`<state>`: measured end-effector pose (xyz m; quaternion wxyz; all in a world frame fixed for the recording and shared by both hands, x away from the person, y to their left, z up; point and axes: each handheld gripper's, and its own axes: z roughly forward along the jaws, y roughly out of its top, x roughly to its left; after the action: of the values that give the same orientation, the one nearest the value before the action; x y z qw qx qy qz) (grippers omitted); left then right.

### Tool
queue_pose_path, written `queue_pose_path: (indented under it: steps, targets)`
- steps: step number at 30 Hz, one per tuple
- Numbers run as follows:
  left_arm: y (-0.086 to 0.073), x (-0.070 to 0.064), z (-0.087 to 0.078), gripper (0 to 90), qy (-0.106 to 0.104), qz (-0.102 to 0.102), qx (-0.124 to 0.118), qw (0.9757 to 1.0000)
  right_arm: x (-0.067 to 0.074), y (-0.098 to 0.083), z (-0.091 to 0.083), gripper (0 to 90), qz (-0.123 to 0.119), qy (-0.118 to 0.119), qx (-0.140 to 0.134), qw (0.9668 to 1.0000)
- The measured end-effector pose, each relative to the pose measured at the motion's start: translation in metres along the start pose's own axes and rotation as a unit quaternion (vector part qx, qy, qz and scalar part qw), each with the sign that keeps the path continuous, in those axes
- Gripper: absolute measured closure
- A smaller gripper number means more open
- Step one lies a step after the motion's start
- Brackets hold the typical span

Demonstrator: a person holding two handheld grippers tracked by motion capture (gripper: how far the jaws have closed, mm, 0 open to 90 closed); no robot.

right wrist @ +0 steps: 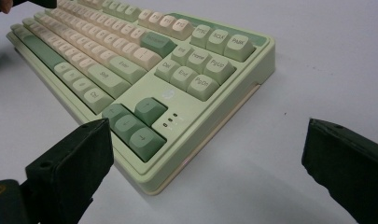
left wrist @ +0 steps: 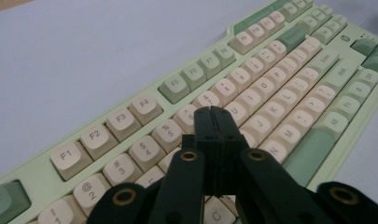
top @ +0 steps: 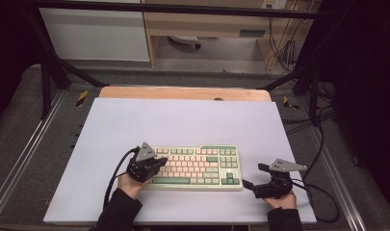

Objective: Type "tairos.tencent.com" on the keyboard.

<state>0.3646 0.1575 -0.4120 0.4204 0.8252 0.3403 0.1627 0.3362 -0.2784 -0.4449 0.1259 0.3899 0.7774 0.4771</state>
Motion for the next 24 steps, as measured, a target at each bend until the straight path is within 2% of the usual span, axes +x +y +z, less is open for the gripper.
queue_pose_path:
  steps: [8,14,18,24]
  targets:
    - [-0.008,0.006,-0.017,90.0,0.002,-0.005,-0.007,1.0000,0.000,0.000,0.000,2.7,0.000,0.000,0.000,1.0000]
    - [-0.015,0.013,-0.028,90.0,0.010,-0.010,-0.001,0.9999,0.000,0.000,0.000,2.7,0.000,0.000,0.000,1.0000]
    - [-0.022,0.015,-0.030,90.0,0.019,-0.010,0.006,0.9998,0.000,0.000,0.000,2.7,0.001,0.001,0.000,1.0000]
    - [-0.030,0.024,-0.032,90.0,0.025,-0.024,0.009,0.9994,0.000,0.000,0.000,2.8,0.000,0.001,-0.001,1.0000]
